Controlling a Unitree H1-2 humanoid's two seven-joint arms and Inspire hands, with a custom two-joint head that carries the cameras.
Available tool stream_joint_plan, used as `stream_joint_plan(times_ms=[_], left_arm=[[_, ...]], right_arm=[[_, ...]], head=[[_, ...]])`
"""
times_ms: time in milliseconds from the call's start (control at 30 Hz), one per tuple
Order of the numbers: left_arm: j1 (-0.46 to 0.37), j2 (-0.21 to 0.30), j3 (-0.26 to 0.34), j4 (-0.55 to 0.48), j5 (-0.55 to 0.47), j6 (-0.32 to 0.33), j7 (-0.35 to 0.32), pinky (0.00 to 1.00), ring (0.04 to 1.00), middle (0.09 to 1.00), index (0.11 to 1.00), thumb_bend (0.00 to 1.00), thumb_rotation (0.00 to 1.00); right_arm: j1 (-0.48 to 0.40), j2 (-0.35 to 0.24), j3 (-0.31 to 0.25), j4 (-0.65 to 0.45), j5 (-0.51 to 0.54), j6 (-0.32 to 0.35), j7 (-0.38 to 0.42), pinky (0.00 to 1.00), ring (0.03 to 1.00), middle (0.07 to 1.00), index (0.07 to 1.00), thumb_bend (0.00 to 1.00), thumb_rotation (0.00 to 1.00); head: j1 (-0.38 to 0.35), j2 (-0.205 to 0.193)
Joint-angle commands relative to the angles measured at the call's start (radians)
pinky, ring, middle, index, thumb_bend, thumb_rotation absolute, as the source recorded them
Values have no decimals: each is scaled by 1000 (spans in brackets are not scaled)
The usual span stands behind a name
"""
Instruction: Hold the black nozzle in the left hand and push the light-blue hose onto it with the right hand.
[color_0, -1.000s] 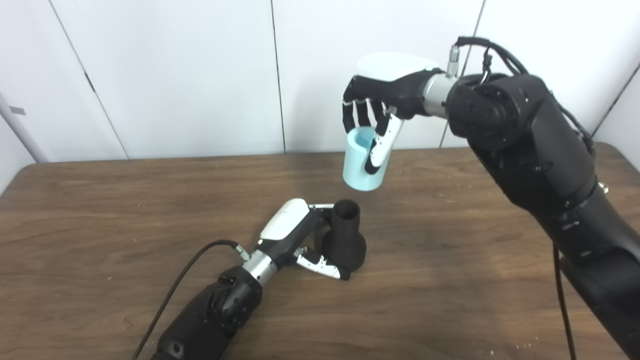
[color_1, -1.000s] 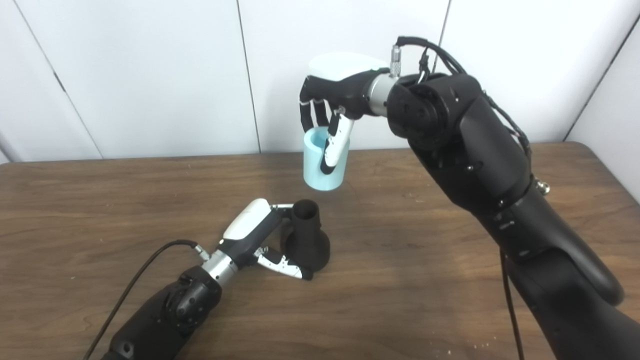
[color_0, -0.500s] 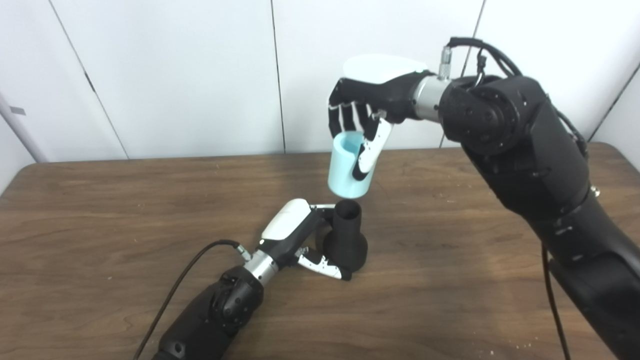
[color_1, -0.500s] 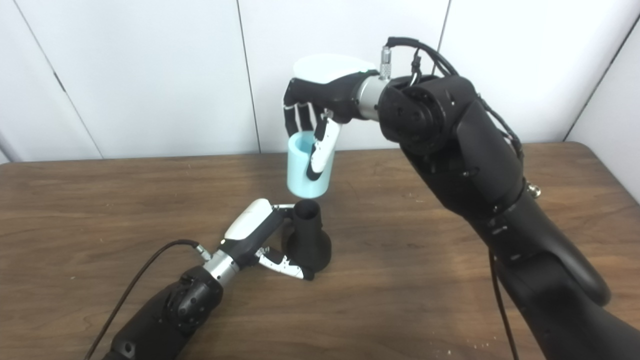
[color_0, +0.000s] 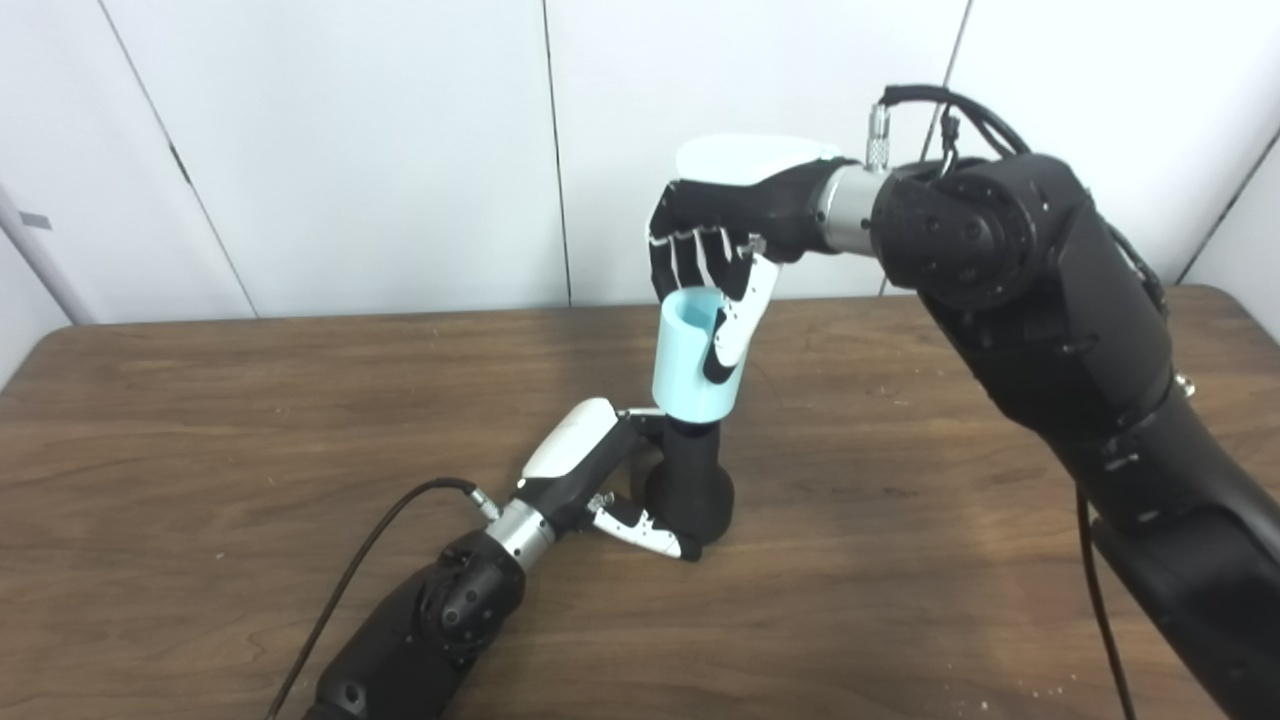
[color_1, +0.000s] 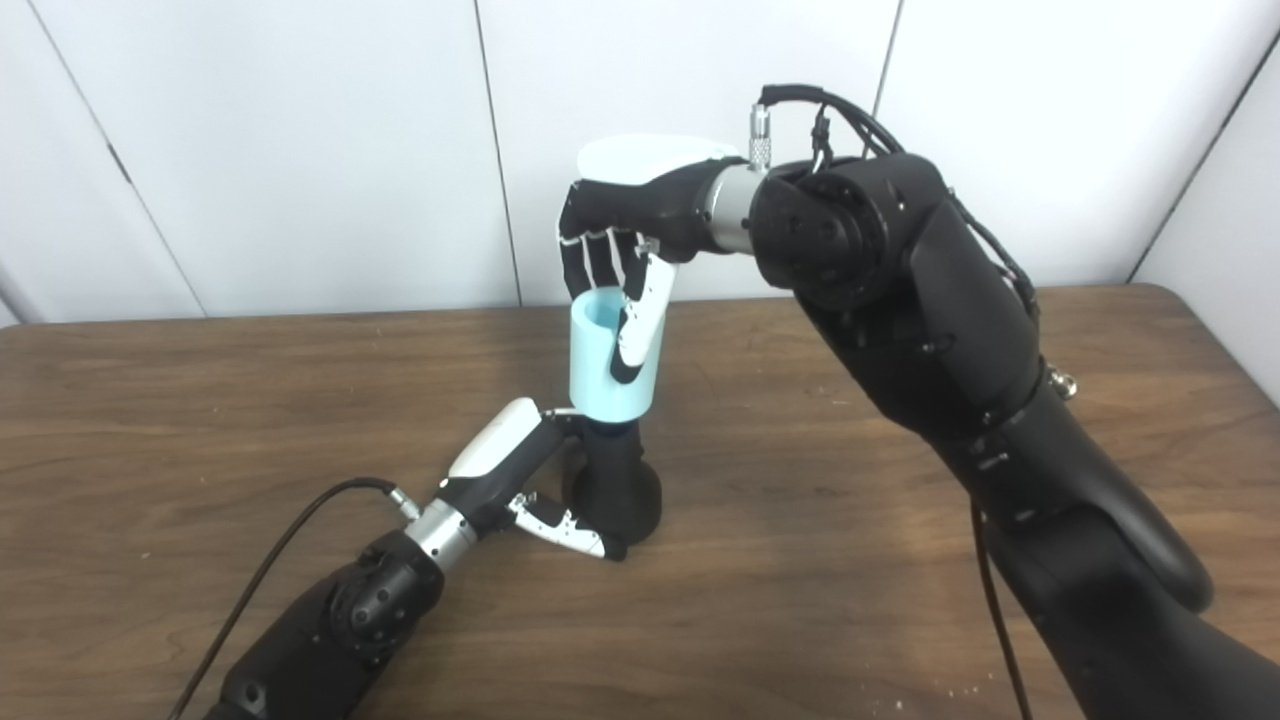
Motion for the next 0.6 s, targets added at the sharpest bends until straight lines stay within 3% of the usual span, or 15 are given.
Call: stream_joint_plan(times_ms=[0,300,567], left_arm=[[160,5,-77,119,55,100,-129,766,559,452,474,517,85],[162,6,-79,108,61,90,-120,756,564,450,475,517,85],[160,5,-79,113,62,78,-113,756,573,460,475,517,85]], right_arm=[[-76,-13,-30,-41,-5,6,-8,364,439,486,476,531,0],[-75,-19,-9,-42,-24,2,-2,426,502,512,453,529,0],[-50,-9,12,-44,-28,0,-1,351,451,502,462,530,0]], head=[[-2,2],[-2,4],[-1,4]])
